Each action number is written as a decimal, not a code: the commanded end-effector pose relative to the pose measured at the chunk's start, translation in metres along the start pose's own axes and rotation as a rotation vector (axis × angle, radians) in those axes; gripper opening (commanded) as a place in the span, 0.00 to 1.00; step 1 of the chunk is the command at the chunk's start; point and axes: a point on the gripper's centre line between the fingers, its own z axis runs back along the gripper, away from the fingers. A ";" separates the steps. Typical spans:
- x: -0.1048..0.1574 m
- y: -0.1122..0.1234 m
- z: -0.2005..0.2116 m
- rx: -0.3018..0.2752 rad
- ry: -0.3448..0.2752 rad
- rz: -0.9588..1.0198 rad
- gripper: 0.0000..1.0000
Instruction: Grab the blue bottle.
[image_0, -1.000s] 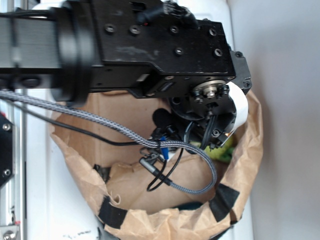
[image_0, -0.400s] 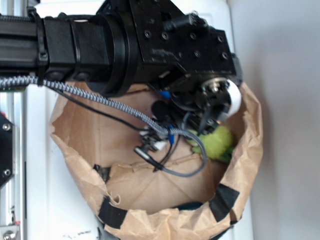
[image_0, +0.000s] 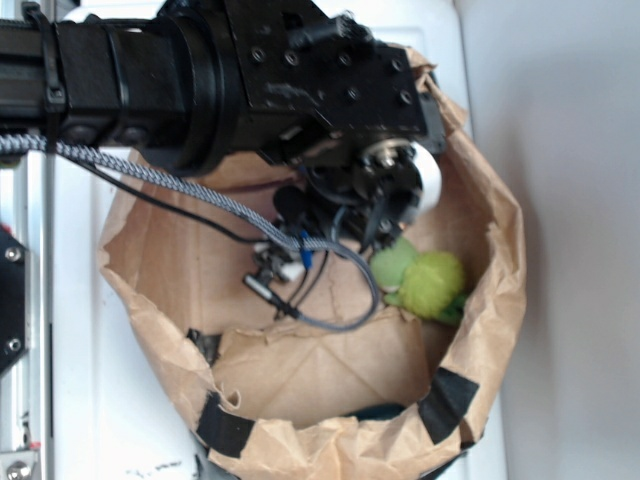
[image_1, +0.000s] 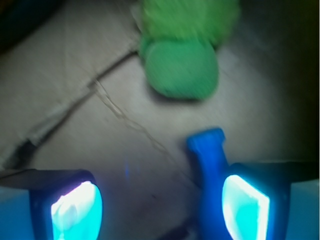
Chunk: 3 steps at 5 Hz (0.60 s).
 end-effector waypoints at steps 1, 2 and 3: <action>-0.017 0.022 0.002 0.017 -0.024 0.026 1.00; -0.007 0.030 -0.011 0.026 -0.007 0.014 1.00; 0.002 0.037 -0.026 0.048 0.028 0.018 1.00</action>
